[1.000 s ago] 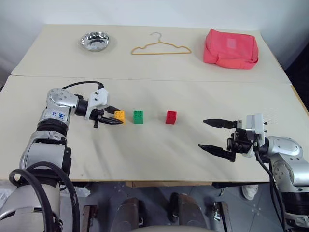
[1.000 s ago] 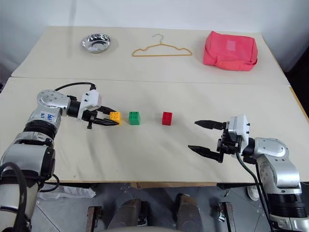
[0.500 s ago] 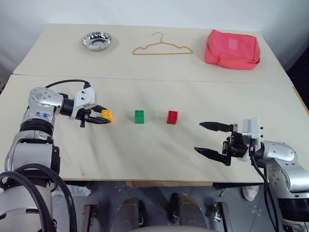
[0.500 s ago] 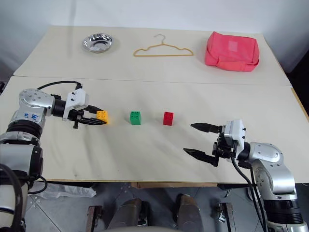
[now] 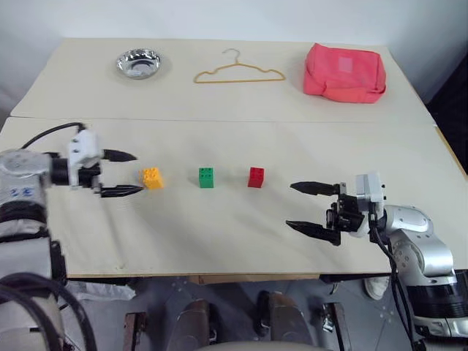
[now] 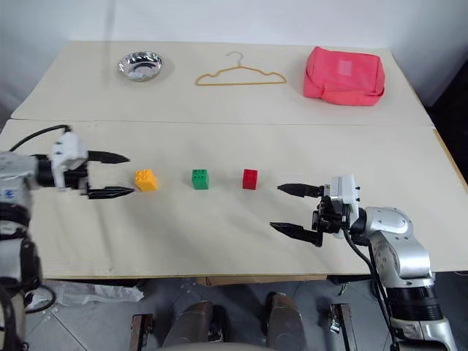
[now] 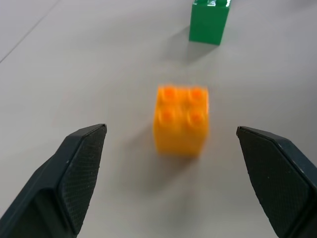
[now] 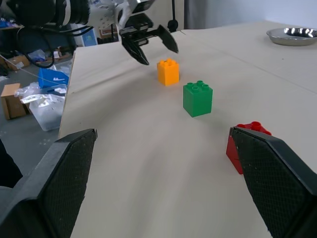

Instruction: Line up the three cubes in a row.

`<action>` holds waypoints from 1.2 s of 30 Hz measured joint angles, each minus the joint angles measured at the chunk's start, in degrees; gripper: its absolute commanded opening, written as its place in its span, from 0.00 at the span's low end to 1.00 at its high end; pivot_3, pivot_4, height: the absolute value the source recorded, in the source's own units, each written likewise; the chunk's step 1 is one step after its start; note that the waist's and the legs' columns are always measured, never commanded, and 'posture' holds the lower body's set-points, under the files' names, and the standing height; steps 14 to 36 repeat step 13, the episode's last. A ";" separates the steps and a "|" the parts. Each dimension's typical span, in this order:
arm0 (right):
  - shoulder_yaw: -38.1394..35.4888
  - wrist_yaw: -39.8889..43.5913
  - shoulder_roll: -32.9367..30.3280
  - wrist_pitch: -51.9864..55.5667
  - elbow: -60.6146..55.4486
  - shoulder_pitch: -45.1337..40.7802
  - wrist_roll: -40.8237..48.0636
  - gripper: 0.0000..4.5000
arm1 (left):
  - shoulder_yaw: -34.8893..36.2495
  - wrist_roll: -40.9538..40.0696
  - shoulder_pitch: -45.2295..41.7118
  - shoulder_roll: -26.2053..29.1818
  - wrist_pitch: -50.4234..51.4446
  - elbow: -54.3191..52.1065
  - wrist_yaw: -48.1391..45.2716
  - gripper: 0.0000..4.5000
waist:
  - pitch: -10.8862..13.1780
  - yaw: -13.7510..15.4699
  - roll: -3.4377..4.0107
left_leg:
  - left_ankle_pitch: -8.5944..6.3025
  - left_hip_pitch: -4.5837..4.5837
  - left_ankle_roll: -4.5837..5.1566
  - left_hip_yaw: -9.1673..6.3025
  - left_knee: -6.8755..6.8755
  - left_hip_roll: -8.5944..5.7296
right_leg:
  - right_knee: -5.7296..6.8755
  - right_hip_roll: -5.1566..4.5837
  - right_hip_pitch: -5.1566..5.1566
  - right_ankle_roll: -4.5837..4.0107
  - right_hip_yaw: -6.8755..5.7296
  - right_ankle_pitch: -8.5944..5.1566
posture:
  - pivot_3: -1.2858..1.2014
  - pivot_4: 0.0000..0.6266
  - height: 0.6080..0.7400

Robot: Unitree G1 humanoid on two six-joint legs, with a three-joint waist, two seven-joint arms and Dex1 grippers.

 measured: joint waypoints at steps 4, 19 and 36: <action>-0.08 4.20 0.84 -3.02 5.36 -4.12 0.13 1.00 | 6.22 -7.44 12.58 0.71 5.54 -11.56 0.03 0.99 | 0.02 -0.01 0.04 | 0.00 -0.01 0.00 -0.10 0.06 -0.01 | 0.02 -0.04 0.05 0.00 0.04 0.00 | 0.52 0.24 1.00; -0.77 11.35 -0.35 -3.47 15.60 -12.89 0.25 1.00 | 12.38 -14.22 24.51 1.39 13.86 -29.32 5.42 0.99 | 0.06 1.49 0.11 | -0.01 0.00 0.02 -0.37 0.21 -0.04 | 0.03 -0.05 0.24 -0.01 0.07 0.00 | 0.52 0.24 1.00; -0.77 11.35 -0.35 -3.47 15.60 -12.89 0.25 1.00 | 12.38 -14.22 24.51 1.39 13.86 -29.32 5.42 0.99 | 0.06 1.49 0.11 | -0.01 0.00 0.02 -0.37 0.21 -0.04 | 0.03 -0.05 0.24 -0.01 0.07 0.00 | 0.52 0.24 1.00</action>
